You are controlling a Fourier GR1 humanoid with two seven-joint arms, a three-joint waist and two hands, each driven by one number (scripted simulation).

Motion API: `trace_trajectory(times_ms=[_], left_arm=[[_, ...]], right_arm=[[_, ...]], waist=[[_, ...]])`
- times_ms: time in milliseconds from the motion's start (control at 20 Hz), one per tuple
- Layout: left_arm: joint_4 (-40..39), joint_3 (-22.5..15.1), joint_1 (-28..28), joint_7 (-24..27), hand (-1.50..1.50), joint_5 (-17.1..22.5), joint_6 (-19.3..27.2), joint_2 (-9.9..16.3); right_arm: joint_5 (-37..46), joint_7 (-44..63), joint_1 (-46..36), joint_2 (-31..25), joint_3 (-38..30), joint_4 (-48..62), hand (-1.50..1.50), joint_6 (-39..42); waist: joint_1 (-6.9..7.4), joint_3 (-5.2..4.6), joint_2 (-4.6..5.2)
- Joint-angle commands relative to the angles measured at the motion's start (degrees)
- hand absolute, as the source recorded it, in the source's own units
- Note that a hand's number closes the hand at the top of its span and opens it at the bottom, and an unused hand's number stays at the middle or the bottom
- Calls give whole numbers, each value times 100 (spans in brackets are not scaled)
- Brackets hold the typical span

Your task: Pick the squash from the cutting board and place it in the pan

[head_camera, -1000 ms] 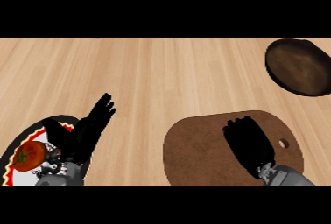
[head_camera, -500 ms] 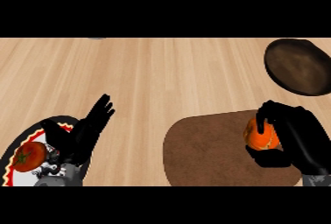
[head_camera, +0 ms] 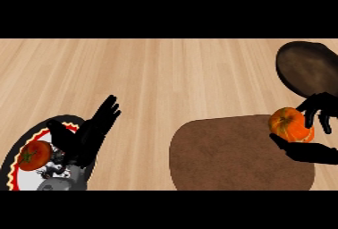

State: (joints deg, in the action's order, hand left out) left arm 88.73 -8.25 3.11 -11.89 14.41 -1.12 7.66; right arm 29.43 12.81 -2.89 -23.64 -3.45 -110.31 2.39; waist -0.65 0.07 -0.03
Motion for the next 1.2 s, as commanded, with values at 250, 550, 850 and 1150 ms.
trace_trajectory(times_ms=[250, 550, 850, 1150], left_arm=[[-122, -117, -66, 201, 0, -200, -47, -206], [-165, 11, 105, 107, 0, -51, -278, -111], [224, -152, 31, -201, 0, -230, -36, -189], [-19, -78, 333, -99, 0, -185, -141, -237]], right_arm=[[-8, -1441, -1188, -331, -954, 2718, 150, -466], [317, -2679, -2137, -417, -1282, 4887, 150, -1459], [414, -3386, -3074, -667, -1904, 6810, 150, -2586], [37, -4337, -3719, -1066, -2463, 8249, 150, -2804]], waist=[[148, -4, 28], [181, 0, 45], [303, 13, 84], [380, 26, 148]])
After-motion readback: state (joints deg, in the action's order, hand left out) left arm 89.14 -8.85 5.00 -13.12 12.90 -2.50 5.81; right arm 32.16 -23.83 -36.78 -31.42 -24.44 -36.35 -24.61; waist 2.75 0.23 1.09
